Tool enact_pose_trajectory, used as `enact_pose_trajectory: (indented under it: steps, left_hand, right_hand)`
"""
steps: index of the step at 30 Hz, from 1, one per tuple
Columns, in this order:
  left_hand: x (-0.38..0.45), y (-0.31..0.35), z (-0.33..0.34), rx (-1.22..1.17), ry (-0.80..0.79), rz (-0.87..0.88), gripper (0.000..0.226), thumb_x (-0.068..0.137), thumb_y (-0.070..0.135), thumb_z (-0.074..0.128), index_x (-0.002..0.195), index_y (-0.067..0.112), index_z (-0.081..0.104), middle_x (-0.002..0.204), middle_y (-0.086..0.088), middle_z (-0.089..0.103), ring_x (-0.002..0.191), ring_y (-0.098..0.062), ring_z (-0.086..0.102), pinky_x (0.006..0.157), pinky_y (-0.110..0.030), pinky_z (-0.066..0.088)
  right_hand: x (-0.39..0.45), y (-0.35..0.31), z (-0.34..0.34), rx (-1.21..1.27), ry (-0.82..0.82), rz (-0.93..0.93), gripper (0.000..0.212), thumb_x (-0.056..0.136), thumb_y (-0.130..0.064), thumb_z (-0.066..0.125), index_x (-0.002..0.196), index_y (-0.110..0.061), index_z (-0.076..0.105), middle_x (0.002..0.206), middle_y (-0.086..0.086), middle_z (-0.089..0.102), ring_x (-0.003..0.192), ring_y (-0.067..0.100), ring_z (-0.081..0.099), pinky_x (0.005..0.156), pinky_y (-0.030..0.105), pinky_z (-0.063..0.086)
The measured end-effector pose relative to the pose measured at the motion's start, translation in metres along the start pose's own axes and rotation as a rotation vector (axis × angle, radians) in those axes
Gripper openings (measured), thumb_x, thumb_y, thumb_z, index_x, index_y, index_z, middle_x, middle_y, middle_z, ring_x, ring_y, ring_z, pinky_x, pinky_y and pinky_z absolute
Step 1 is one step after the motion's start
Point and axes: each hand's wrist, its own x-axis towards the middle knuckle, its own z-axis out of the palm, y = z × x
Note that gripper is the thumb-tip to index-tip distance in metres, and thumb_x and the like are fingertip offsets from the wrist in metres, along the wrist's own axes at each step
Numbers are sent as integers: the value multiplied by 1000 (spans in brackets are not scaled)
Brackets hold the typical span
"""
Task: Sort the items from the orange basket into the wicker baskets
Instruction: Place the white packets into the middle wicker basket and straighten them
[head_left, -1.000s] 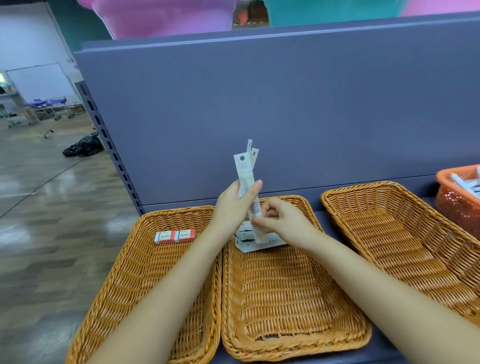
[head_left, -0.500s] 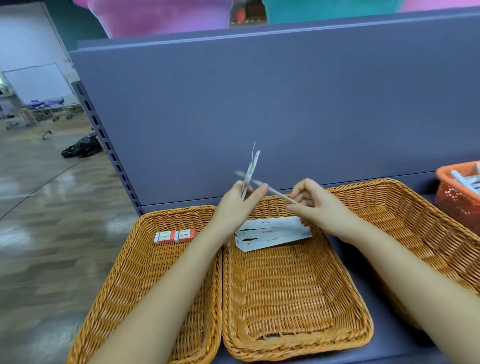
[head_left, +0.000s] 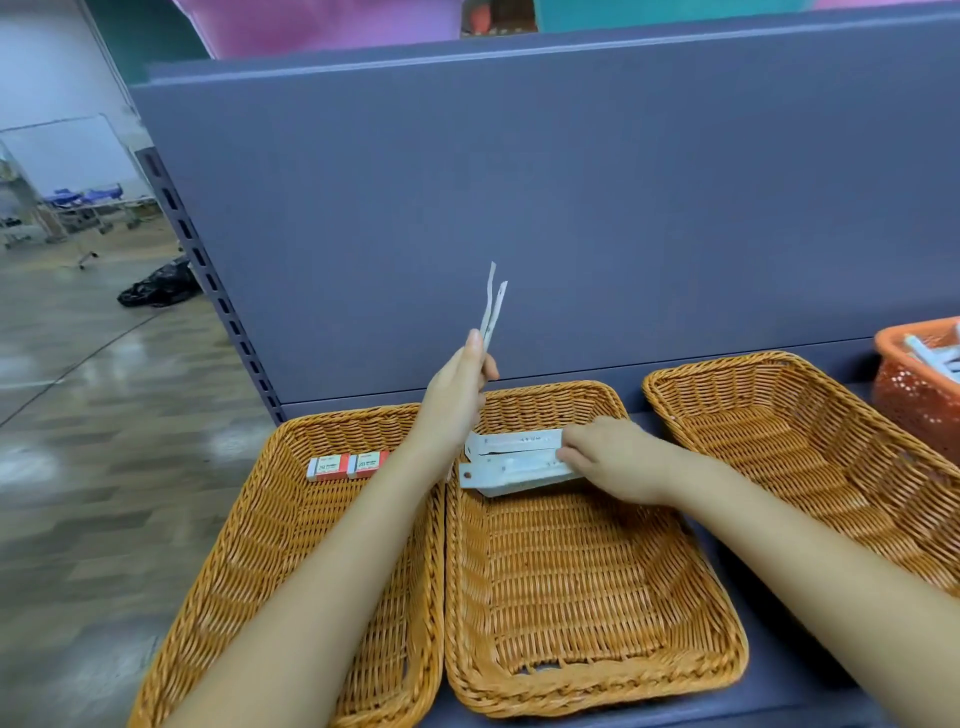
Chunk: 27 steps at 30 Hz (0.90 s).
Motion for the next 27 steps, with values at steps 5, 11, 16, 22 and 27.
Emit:
enact_pose_trajectory:
  steps: [5,11,16,22,27]
  left_hand:
    - [1,-4,0,59,21,13,47,98,55,25,72,22,47,58,8,35,53,-9,31,54,-28,29]
    - [1,-4,1,94,18,28,46,99,53,26,72,22,47,60,7,37,54,-9,34,55,-27,30]
    - [1,-2,3,87,7,32,46,99,51,26,73,20,48,60,7,38,54,-8,34,54,-26,30]
    - [2,-2,6,84,19,36,47,99,51,25,72,21,48,60,6,40,56,-9,35,54,-26,31]
    - [1,0,4,40,39,56,47,99,50,26,73,18,48,57,7,37,51,-8,33,51,-26,29]
  right_hand:
    - [9,-7,13,-179,37,-56,25,102,-31,30,111,-14,46,107,8,58,99,25,49,79,34,34]
    - [12,-4,23,-141,42,-45,22,101,-26,32,111,-13,46,110,8,58,100,25,51,84,39,44]
    - [8,-7,25,-153,95,-56,21,100,-23,36,114,-12,46,113,7,49,102,23,48,83,35,42]
    - [8,-14,38,-312,127,-107,27,102,-25,32,124,-13,42,122,6,46,113,23,41,92,35,33]
    - [11,-18,18,-11,261,-137,17,98,-27,43,105,-15,53,101,-2,50,92,12,42,85,27,38]
